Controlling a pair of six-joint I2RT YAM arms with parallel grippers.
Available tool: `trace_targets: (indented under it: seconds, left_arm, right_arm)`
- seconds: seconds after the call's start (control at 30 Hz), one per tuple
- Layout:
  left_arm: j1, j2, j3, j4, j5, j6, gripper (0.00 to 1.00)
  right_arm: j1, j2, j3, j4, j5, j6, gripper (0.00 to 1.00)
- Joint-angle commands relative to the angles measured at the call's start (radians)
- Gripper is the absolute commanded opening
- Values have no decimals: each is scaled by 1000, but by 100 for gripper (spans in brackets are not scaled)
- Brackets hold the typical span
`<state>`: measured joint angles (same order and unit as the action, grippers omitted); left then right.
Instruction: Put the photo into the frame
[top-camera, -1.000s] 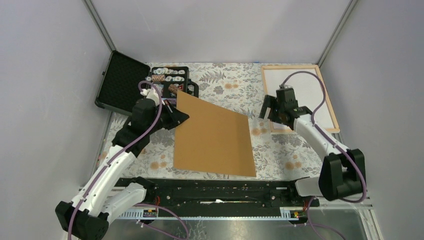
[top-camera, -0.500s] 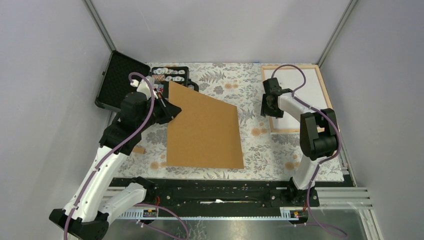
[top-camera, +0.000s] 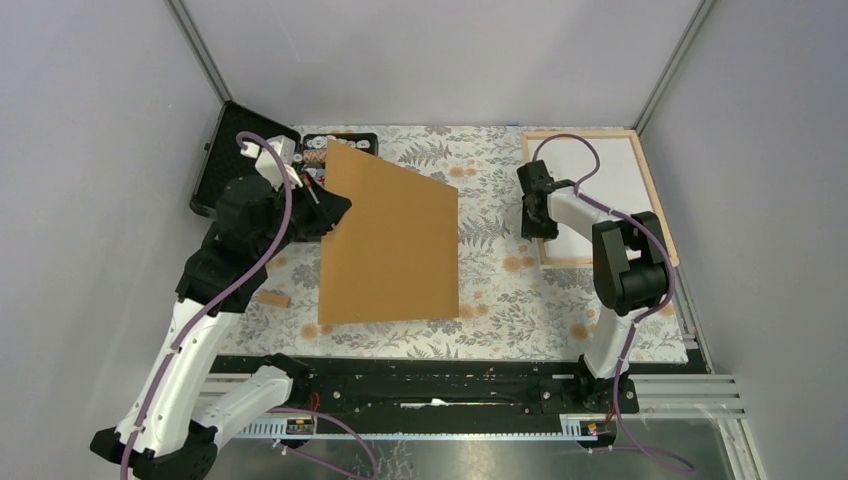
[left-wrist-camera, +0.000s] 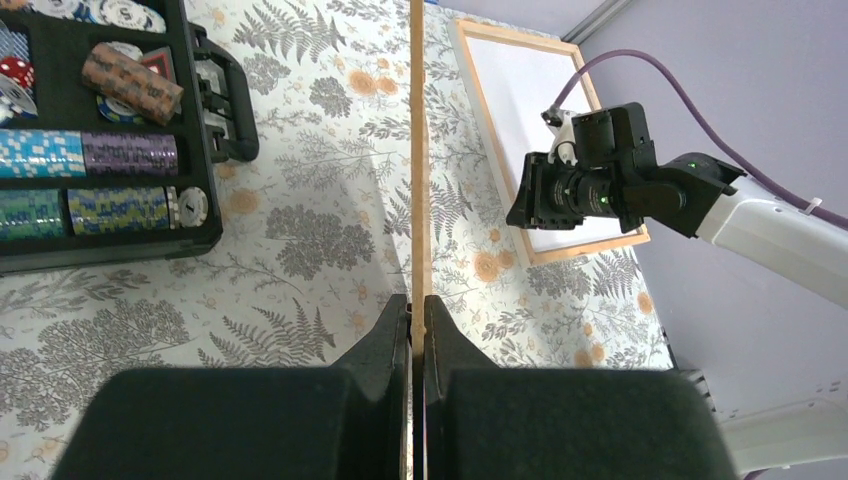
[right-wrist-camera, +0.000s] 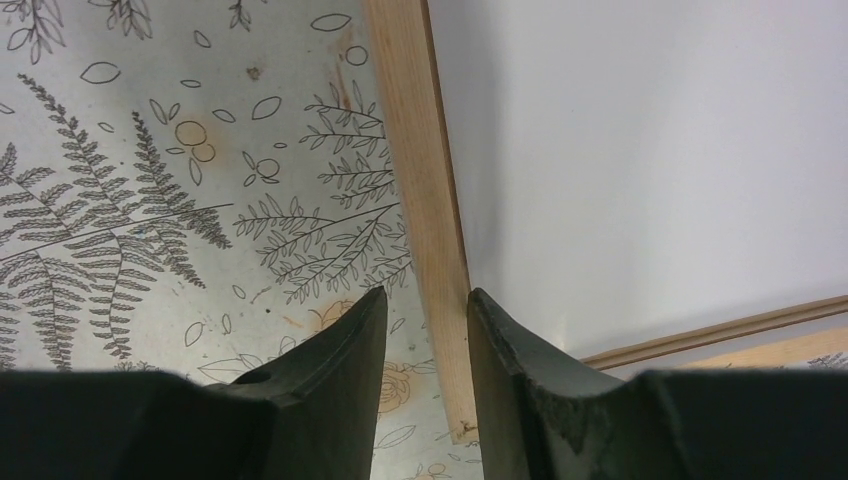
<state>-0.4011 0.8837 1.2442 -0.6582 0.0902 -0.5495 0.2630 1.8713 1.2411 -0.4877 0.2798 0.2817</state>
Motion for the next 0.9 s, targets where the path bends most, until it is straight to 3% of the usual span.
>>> trace_targets:
  seconds: [0.0,0.17,0.37,0.63,0.77,0.87]
  left_arm:
    - [1,-28,70,52,-31,52,0]
    - [1,-30,100,52,-42,67,0]
    - [1,-15,127,56,-56,107,0]
    - [1,24,120,182,-24,154,0]
    - [1,87,124,264,59,152,0]
    - [-1,144,172,302,107,157,0]
  right_arm:
    - [40,6,-22,13,29,10,41]
    - [81,-13,-68,32,34,24,29]
    - [169,-51,-141,33,27,57,8]
    - [355,-208,-325,44,-16,165,5]
    - [397,-313,-359,38,-94,216,13]
    - [397,-424,-342,11,-108,232,46]
